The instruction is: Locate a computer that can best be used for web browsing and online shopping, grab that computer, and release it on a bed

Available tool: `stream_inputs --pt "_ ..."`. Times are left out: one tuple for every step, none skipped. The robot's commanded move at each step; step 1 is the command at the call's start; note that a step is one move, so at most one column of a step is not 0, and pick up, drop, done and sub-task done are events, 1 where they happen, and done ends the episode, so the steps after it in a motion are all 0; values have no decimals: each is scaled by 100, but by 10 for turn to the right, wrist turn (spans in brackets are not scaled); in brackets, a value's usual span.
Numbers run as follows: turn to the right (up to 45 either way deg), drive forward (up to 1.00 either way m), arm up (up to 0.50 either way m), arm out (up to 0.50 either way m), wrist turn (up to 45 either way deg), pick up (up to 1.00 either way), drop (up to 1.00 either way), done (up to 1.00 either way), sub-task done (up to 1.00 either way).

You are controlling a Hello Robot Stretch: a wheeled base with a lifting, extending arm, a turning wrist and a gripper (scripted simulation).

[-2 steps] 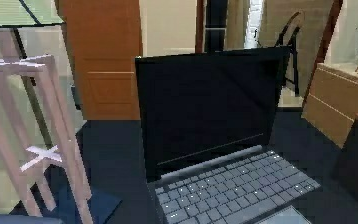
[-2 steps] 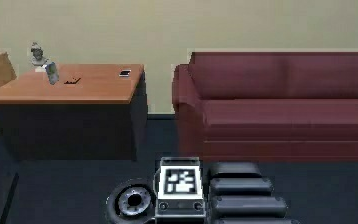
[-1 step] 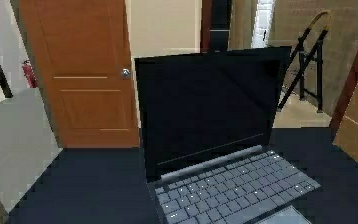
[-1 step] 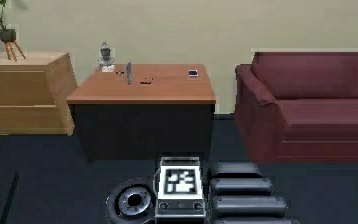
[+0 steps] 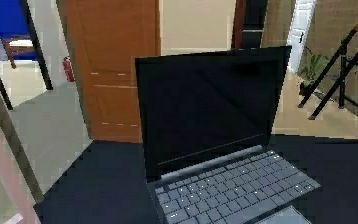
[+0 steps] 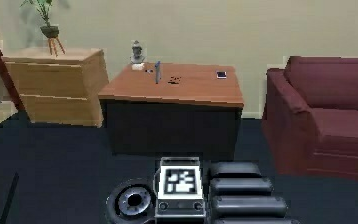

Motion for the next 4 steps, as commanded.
stream_inputs --pt "0 70 0 0 0 0 0 0 0" --pt "-450 0 0 0 0 0 0 0 0" --pt "-60 0 0 0 0 0 0 0 0" --pt "0 10 0 0 0 0 0 0 0"
